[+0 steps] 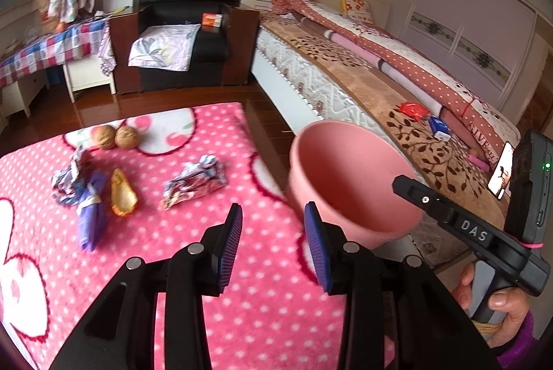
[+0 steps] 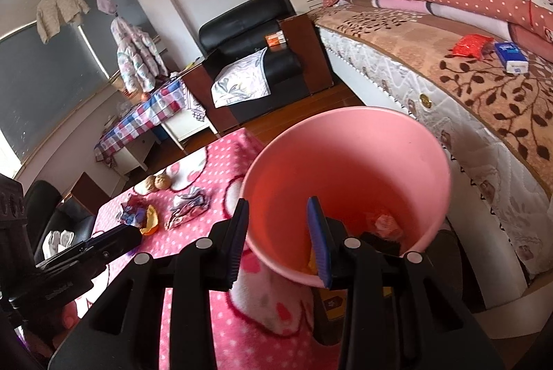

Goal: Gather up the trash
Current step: 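Move both open grippers back over the table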

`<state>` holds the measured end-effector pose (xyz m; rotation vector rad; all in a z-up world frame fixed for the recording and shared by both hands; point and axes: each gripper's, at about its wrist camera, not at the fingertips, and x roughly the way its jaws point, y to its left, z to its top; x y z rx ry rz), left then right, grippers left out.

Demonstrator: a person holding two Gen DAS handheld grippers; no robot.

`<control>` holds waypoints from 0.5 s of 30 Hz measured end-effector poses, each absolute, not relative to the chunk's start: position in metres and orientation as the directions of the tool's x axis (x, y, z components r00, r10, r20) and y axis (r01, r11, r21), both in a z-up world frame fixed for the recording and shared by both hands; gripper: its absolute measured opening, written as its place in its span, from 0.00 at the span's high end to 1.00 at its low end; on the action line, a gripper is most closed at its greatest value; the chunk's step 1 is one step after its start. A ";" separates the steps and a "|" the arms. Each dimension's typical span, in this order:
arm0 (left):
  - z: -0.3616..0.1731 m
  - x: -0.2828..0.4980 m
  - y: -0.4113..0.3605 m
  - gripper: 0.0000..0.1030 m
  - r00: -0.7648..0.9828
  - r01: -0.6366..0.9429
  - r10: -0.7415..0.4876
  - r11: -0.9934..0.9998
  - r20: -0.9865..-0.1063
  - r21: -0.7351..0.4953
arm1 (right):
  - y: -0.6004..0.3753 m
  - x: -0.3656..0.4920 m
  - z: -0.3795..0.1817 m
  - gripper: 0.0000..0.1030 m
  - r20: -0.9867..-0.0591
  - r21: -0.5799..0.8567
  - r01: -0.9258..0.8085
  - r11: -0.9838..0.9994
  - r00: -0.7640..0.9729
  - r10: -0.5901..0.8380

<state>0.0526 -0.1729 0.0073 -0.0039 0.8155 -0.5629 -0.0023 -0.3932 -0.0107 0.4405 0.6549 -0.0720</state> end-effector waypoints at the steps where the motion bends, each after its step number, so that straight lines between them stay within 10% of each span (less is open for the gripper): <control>1: 0.006 0.052 -0.169 0.65 0.553 0.466 -0.470 0.859 -0.688 -0.212 | -0.390 -0.002 -0.010 0.65 -0.604 0.371 0.197 0.908 0.794 0.074; 15: -0.014 0.054 -0.071 0.65 0.632 0.282 -0.323 0.943 -0.705 -0.178 | -0.339 0.016 -0.011 0.65 -0.629 0.350 0.102 0.931 0.762 0.153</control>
